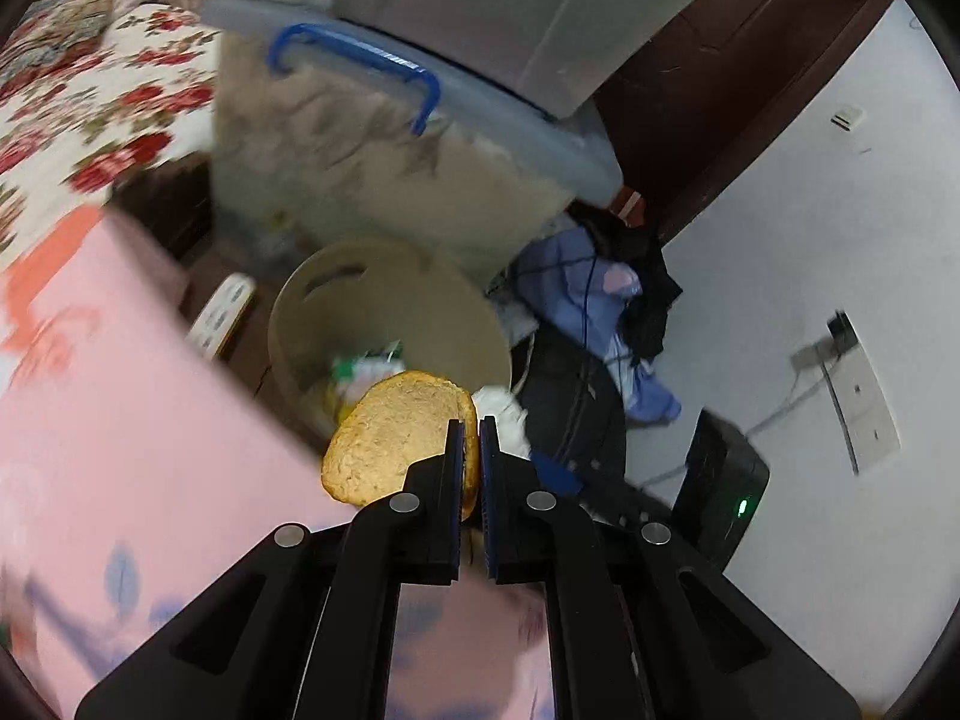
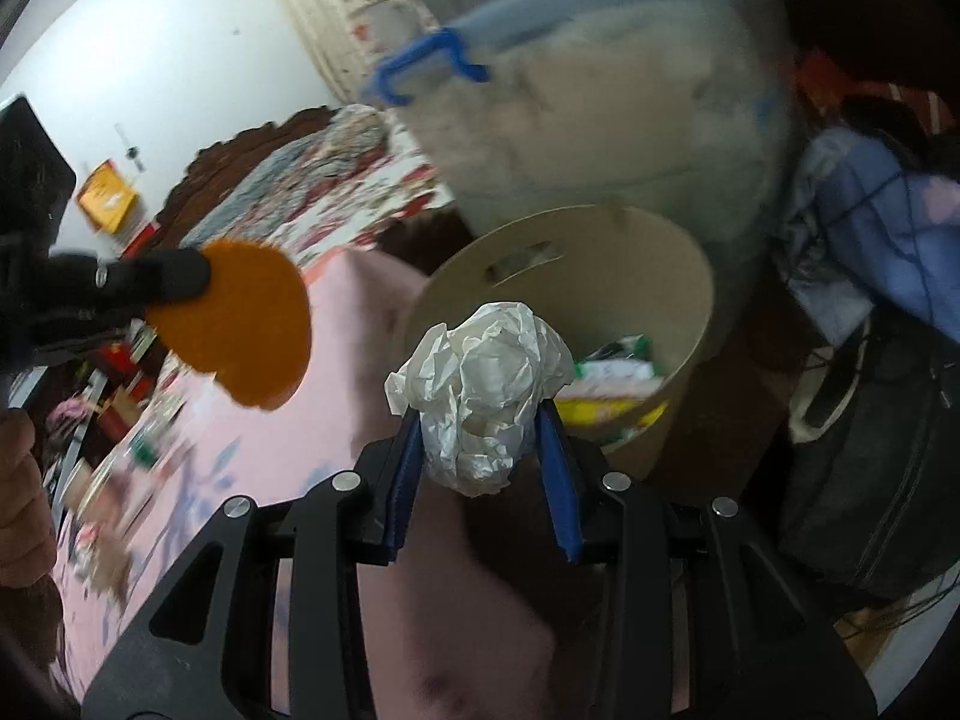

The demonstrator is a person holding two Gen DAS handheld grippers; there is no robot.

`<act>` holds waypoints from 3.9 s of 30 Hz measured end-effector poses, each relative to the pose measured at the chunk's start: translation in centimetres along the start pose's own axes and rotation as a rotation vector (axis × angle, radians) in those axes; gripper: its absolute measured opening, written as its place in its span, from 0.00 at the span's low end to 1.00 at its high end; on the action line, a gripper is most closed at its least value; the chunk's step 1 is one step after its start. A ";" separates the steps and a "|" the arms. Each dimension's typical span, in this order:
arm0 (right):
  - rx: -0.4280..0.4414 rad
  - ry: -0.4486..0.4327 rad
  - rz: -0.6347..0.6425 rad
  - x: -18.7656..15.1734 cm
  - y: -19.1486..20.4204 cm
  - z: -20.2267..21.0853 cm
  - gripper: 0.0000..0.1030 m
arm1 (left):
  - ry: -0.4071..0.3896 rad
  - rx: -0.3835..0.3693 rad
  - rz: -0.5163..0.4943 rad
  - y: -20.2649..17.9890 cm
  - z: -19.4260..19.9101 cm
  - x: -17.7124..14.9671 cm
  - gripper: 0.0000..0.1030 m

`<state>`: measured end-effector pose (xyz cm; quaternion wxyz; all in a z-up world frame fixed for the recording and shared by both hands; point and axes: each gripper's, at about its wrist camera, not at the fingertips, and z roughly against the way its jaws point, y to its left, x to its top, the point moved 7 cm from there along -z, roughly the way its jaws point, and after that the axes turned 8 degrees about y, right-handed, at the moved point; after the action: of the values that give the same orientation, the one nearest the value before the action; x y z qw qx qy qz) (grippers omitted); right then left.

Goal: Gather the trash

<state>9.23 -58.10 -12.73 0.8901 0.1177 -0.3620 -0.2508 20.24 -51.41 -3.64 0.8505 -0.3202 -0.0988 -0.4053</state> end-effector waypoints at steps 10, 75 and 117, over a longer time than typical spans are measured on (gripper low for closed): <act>0.073 -0.063 -0.133 0.8 -1.7 0.8 0.64 | -0.077 0.081 0.099 3.3 -0.6 0.4 0.51; 0.131 0.099 0.002 -18.9 22.3 6.3 0.81 | -0.296 0.585 0.271 10.5 20.9 -33.6 0.71; 0.140 0.184 0.000 -19.8 22.7 3.1 0.81 | -0.331 0.558 0.388 15.2 25.4 -38.4 0.69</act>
<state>3.12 -28.40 -13.24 0.9092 0.2022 -0.2952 -0.2131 8.99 -4.45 -7.45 0.9385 -0.1499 -0.2792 -0.1370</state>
